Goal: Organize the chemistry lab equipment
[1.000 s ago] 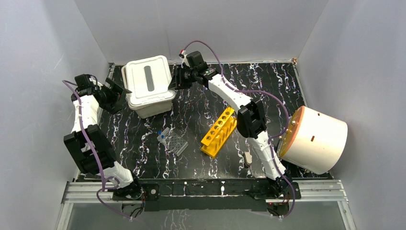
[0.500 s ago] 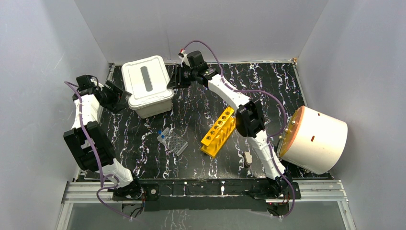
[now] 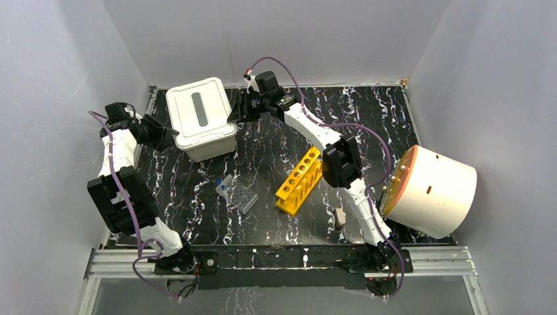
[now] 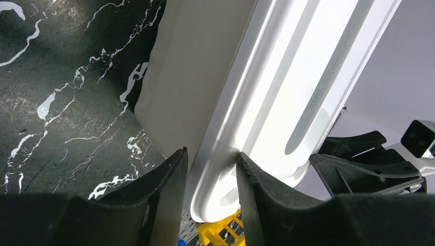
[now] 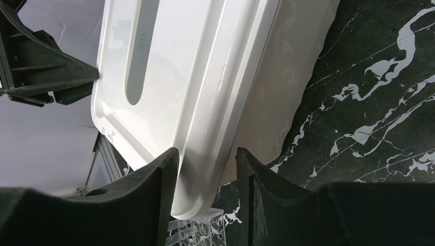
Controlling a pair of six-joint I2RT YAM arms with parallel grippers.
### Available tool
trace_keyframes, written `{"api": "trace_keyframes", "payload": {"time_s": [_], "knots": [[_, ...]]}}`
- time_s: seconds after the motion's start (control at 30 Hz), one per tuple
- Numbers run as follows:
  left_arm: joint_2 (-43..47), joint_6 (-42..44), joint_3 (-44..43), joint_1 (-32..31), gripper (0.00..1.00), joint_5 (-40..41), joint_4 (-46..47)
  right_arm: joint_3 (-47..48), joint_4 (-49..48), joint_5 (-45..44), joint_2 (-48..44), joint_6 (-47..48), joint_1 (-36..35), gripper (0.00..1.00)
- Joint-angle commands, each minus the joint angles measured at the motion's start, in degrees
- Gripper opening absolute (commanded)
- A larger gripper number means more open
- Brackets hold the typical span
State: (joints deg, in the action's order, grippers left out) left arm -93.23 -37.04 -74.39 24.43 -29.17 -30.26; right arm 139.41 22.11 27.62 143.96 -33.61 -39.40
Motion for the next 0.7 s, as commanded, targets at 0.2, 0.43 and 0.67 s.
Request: {"api": "trace_keyframes", "payload": {"time_s": [0.2, 0.43, 0.67], "knots": [[0.6, 1.1, -0.1, 0.2, 0.43, 1.5, -3.0, 5.5, 2.9, -4.2, 0.5, 1.2, 0.3, 0.55], [1.3, 3.0, -3.5, -0.4, 0.56, 1.6, -4.9, 11.3, 5.9, -5.0, -1.2, 1.1, 0.7, 0.63], [2.8, 7.6, -11.8, -4.3, 0.76, 7.7, -10.2, 10.1, 4.3, -5.3, -8.2, 3.5, 1.4, 0.68]]}}
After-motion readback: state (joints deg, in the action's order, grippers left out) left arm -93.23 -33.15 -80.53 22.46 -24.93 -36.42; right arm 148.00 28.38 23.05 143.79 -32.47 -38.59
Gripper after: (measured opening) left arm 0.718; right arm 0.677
